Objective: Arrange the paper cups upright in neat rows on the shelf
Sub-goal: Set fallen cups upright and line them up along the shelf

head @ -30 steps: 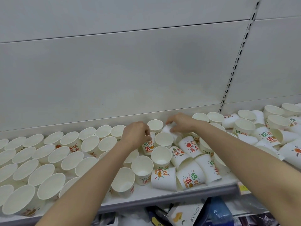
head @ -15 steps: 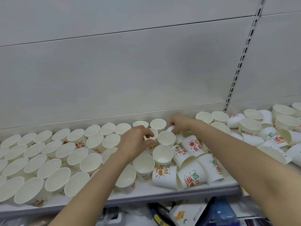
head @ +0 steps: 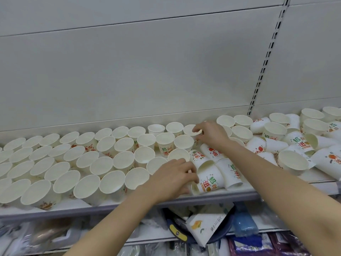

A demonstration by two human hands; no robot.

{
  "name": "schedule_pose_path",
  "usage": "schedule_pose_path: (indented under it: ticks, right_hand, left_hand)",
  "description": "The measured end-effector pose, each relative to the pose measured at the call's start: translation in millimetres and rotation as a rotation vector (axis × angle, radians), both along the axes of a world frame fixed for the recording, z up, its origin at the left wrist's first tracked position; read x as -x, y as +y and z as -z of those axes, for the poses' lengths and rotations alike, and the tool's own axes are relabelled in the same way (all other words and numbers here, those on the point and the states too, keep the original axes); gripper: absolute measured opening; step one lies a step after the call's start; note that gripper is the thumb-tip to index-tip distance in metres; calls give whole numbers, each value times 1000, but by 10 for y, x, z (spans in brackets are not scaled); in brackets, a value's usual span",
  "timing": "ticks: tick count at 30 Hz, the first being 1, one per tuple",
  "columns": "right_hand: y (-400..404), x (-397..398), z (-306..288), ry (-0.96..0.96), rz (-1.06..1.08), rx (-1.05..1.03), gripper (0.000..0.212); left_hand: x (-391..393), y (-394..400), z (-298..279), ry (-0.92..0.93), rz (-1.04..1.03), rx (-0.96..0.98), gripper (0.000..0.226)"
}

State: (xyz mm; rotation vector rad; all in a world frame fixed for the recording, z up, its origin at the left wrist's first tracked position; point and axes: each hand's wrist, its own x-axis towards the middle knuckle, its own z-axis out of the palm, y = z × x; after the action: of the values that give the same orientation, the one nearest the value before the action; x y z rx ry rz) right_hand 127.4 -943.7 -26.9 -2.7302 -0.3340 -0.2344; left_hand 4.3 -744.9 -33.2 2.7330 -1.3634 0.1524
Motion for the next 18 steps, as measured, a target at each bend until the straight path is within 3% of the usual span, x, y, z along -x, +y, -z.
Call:
schedule_pose_path:
  ticks: [6, 9, 13, 18]
  right_hand:
    - [-204, 670, -49, -105, 68, -168, 6]
    - [-341, 1164, -5, -61, 107, -194, 5]
    - [-401, 1605, 74, 29, 139, -222, 13]
    - [-333, 1725, 119, 52, 198, -193, 36]
  left_hand:
    - [-3, -119, -86, -69, -29, -140, 25]
    - [8, -169, -170, -32, -48, -179, 17]
    - [1, -178, -243, 33, -104, -163, 14]
    - [100, -5, -189, 68, -214, 15, 9]
